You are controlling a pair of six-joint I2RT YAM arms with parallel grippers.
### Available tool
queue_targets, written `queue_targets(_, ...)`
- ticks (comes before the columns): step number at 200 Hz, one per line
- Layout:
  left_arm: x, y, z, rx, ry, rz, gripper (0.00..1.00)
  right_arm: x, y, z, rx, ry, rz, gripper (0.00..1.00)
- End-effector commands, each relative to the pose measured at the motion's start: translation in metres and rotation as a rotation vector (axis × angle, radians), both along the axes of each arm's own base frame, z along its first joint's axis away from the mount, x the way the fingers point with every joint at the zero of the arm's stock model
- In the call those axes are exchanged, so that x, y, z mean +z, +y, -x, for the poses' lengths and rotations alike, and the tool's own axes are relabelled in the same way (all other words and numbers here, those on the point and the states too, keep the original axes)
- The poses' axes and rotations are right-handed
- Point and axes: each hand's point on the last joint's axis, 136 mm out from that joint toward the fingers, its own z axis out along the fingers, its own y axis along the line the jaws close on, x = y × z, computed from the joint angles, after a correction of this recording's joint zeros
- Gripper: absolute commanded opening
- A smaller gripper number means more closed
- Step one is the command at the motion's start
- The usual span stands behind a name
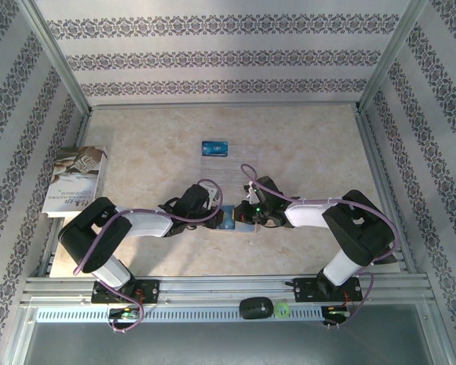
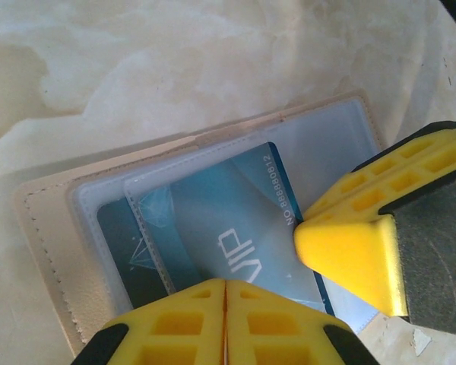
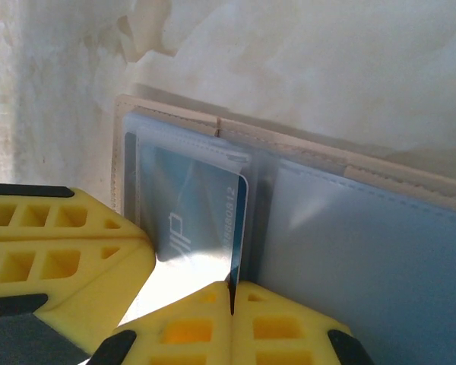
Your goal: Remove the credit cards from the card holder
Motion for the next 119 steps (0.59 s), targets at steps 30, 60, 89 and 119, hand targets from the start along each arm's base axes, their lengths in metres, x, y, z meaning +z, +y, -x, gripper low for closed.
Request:
queue_targets(30, -0.0218, 0.0082, 0.0149, 0.017, 0.072, -0.024, 0.09, -0.0029, 0.0050, 0.0015, 0.017, 0.005, -0.003, 0.16)
queue_targets(60, -0.0221, 0.0101, 0.0163, 0.021, 0.073, -0.025, 0.09, -0.0043, 0.0013, 0.0020, 0.000, 0.011, -0.014, 0.18)
queue_targets(89, -0.0213, 0.0101, 0.0164, 0.021, 0.072, -0.024, 0.09, -0.0039, -0.0016, 0.0024, -0.012, 0.008, -0.020, 0.18)
queue_targets(119, -0.0240, 0.0124, 0.0181, 0.025, 0.079, -0.033, 0.08, -0.0044, -0.0029, 0.0018, -0.022, 0.008, -0.024, 0.18)
